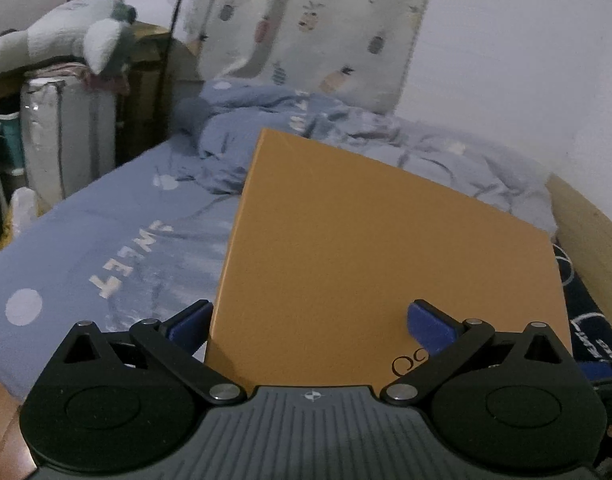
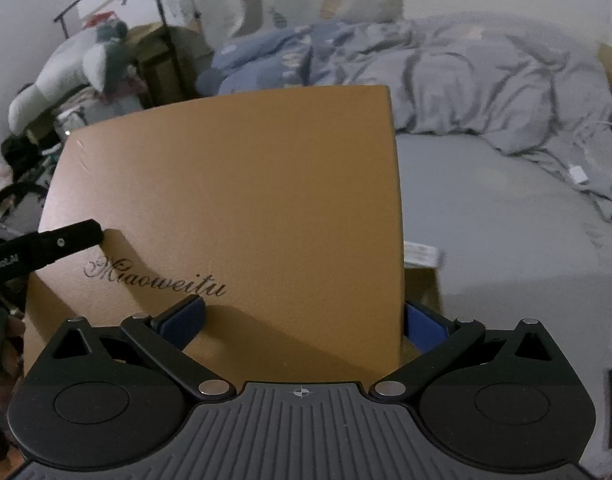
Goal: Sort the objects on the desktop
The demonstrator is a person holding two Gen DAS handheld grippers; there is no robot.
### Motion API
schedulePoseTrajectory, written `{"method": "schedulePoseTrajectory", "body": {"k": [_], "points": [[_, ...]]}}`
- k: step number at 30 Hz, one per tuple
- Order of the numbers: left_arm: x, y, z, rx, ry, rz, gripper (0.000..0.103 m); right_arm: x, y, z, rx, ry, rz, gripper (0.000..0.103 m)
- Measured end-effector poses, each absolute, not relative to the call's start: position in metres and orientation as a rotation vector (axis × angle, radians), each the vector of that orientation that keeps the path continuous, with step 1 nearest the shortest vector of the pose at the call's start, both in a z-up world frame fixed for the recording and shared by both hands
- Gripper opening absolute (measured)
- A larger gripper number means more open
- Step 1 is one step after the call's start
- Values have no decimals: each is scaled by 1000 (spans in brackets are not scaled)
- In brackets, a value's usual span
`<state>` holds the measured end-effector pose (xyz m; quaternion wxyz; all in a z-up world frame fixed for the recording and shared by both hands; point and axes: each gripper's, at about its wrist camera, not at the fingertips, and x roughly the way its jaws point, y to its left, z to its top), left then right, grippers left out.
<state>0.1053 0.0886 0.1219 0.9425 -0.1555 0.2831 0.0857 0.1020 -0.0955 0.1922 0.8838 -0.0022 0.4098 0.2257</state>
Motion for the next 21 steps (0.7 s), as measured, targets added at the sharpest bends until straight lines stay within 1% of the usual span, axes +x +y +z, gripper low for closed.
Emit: {"method": "schedulePoseTrajectory", "body": {"k": [11, 21], "points": [[110, 51, 89, -318, 644, 127, 103, 95, -148, 164, 6, 893, 409, 103], [127, 38, 48, -315, 739, 129, 103, 122, -156, 117, 16, 973, 397, 103]]}}
